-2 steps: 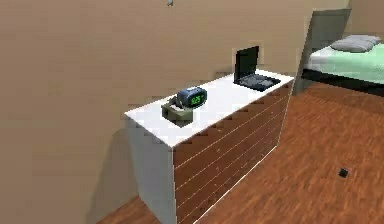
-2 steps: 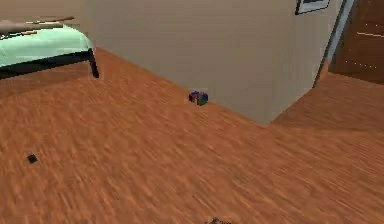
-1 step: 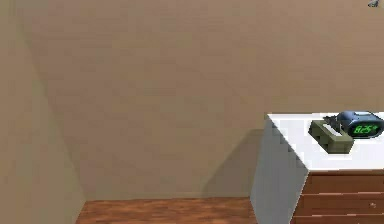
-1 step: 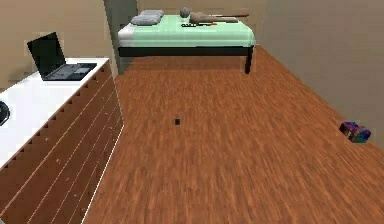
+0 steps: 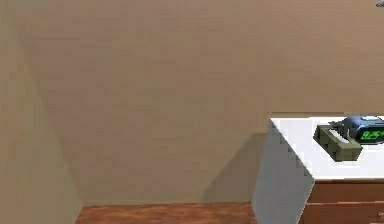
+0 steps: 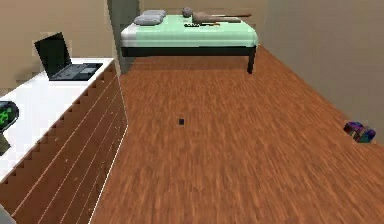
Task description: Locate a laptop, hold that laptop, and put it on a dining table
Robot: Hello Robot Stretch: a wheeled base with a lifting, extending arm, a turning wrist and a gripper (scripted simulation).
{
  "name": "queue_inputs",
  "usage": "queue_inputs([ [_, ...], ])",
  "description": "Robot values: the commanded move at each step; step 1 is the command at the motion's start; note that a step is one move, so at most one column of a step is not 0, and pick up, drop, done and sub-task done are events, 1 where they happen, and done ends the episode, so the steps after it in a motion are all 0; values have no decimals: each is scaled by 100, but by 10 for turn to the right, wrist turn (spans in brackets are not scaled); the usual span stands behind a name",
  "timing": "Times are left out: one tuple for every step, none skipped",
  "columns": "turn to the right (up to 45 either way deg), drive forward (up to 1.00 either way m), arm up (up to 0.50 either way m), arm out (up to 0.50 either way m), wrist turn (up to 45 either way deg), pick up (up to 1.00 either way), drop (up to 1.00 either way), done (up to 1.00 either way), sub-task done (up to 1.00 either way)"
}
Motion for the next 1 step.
queue_inputs([
  [450,0,0,0,0,0,0,0,0],
])
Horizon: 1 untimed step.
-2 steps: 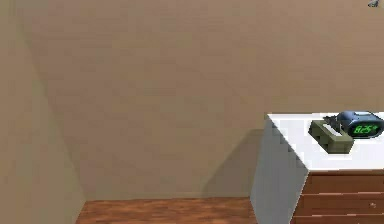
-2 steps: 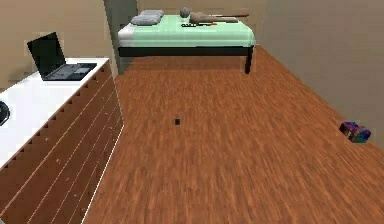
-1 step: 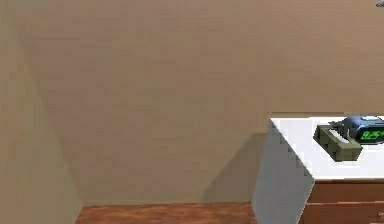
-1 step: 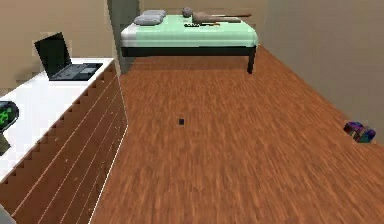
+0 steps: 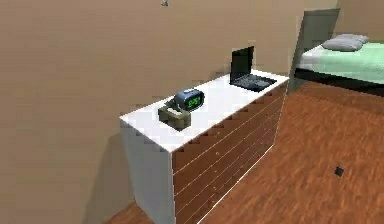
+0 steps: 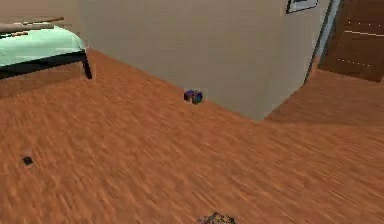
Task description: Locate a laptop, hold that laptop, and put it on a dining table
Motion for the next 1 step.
queue_inputs([
  [390,0,0,0,0,0,0,0,0],
])
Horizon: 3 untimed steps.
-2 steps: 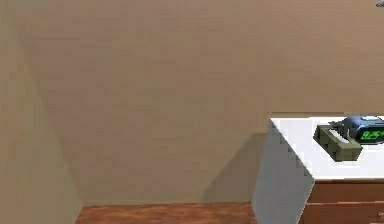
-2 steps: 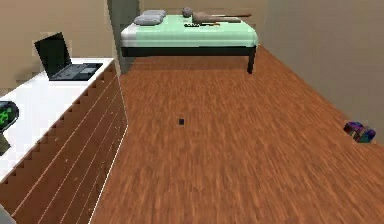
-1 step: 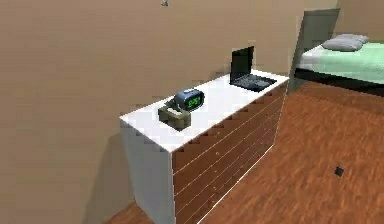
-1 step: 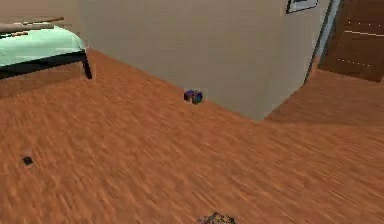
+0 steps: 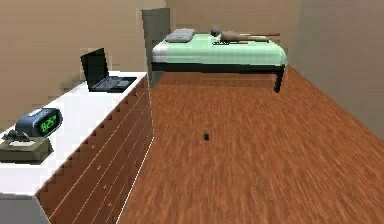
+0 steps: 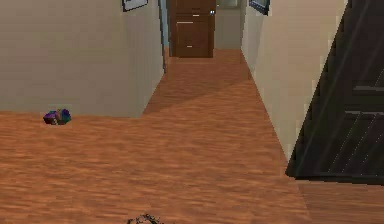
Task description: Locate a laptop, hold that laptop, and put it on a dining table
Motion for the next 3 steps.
queue_inputs([
  [0,60,0,0,0,0,0,0,0],
  [90,0,0,0,0,0,0,0,0],
  [0,50,0,0,0,0,0,0,0],
])
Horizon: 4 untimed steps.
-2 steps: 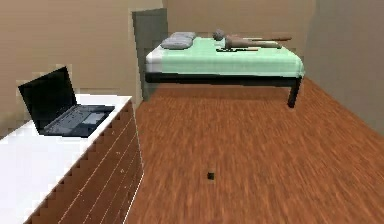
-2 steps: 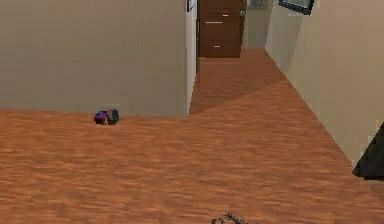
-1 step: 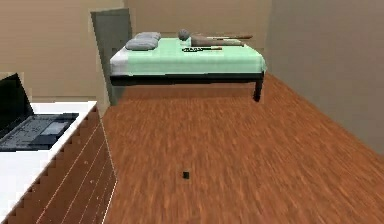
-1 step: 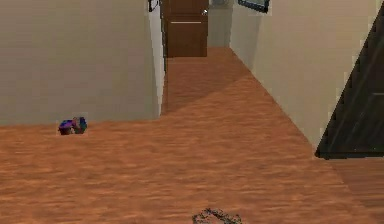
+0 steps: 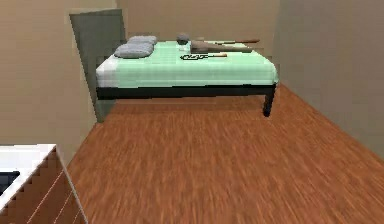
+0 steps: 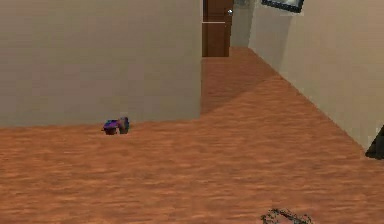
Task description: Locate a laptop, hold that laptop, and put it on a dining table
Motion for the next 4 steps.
queue_inputs([
  [-450,0,0,0,0,0,0,0,0],
  [-450,0,0,0,0,0,0,0,0],
  [-450,0,0,0,0,0,0,0,0],
  [-120,0,0,0,0,0,0,0,0],
])
